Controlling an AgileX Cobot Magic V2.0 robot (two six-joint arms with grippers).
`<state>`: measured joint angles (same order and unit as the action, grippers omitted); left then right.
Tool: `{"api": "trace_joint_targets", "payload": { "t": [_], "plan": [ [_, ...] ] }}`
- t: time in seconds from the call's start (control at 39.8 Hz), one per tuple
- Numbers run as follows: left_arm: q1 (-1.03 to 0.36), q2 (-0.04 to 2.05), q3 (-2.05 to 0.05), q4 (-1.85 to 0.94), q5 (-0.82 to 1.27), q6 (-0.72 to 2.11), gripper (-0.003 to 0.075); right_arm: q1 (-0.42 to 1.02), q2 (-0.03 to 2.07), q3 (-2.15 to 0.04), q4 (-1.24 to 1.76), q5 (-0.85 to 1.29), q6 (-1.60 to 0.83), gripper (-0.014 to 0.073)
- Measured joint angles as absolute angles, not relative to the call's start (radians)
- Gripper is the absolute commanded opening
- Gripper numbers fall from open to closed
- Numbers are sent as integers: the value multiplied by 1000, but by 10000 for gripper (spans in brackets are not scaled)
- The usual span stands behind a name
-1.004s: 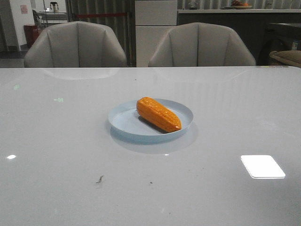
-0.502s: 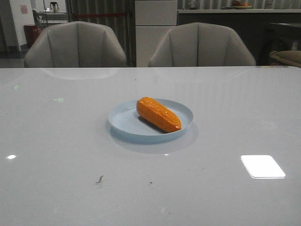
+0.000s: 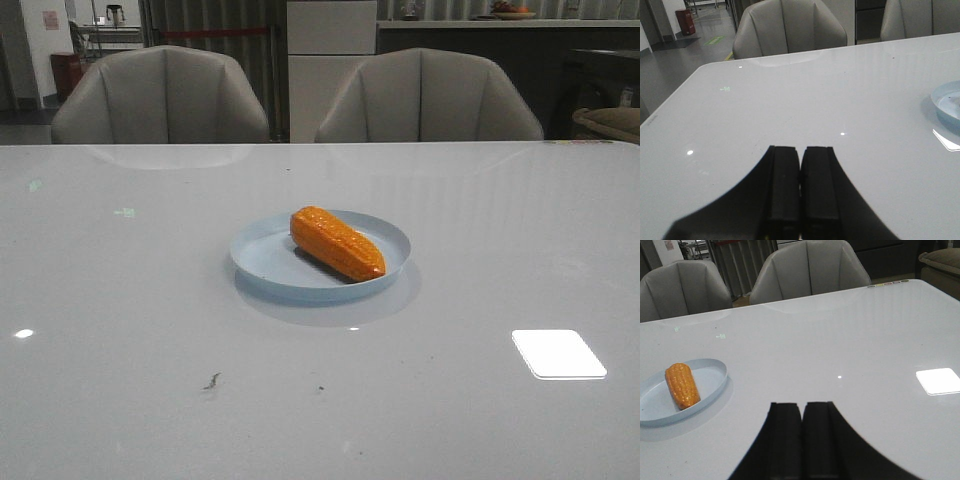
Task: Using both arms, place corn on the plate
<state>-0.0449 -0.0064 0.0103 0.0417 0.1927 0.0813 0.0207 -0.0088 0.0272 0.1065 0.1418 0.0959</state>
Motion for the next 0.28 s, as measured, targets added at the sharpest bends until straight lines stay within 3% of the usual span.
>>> {"api": "trace_joint_targets", "payload": {
  "t": [0.28],
  "plan": [
    [-45, -6, 10, 43, 193, 81, 94, 21, -9, 27, 105, 150, 96, 34]
  ]
}}
